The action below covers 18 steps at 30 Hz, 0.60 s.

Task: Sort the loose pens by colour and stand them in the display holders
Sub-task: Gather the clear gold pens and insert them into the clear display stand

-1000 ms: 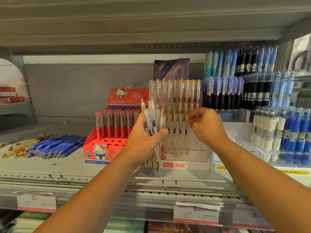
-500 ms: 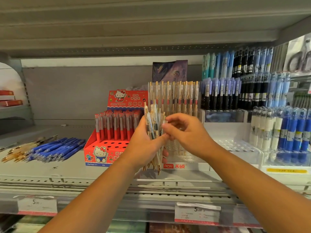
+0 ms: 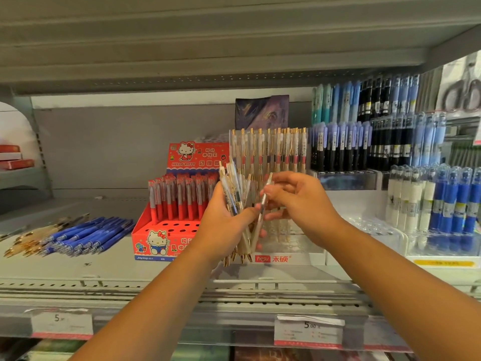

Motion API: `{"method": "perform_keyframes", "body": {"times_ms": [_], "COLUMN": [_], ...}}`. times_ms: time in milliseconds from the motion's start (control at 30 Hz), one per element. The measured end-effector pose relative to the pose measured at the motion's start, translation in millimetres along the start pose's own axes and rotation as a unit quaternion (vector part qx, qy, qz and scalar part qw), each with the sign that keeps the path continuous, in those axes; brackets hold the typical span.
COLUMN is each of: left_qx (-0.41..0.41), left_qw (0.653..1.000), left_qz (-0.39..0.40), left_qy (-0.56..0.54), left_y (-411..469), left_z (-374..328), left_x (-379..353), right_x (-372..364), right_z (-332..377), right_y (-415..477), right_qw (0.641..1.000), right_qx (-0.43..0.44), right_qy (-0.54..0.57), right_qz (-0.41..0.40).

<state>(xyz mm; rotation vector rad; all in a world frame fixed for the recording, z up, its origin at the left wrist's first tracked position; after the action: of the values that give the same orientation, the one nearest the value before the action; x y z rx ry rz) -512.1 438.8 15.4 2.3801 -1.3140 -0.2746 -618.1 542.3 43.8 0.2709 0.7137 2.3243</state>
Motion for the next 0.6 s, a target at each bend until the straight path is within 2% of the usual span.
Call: {"method": "perform_keyframes", "body": {"times_ms": [67, 233, 400, 500, 600], "left_qx": [-0.003, 0.023, 0.028, 0.033, 0.039], "left_qw": [1.0, 0.999, 0.997, 0.997, 0.997], "left_qz": [-0.013, -0.02, -0.029, -0.028, -0.023], "left_qy": [0.027, 0.041, 0.072, 0.072, 0.064], "left_y": [0, 1, 1, -2, -6], "left_z": [0, 5, 6, 4, 1], "left_x": [2, 4, 5, 2, 0], "right_x": [10, 47, 91, 101, 94], "right_z": [3, 11, 11, 11, 12], "right_y": [2, 6, 6, 5, 6], "right_qw": [0.999, 0.988, 0.972, 0.964, 0.965], "right_qx": [0.008, 0.052, 0.057, 0.068, 0.079], "right_qy": [0.033, 0.03, -0.012, -0.055, -0.093], "right_qz": [-0.038, -0.139, -0.226, -0.249, -0.23]}}
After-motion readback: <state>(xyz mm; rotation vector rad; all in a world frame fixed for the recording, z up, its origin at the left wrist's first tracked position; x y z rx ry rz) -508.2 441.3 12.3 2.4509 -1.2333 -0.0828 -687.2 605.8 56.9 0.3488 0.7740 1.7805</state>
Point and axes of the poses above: each hand's wrist, its own y-axis towards the middle knuckle, its own x-axis out of the back of the hand, z = x × y, the point moved 8 cm from there along y, towards the middle knuckle, and after that the axes turned 4 degrees about x, right-handed, at the moved point
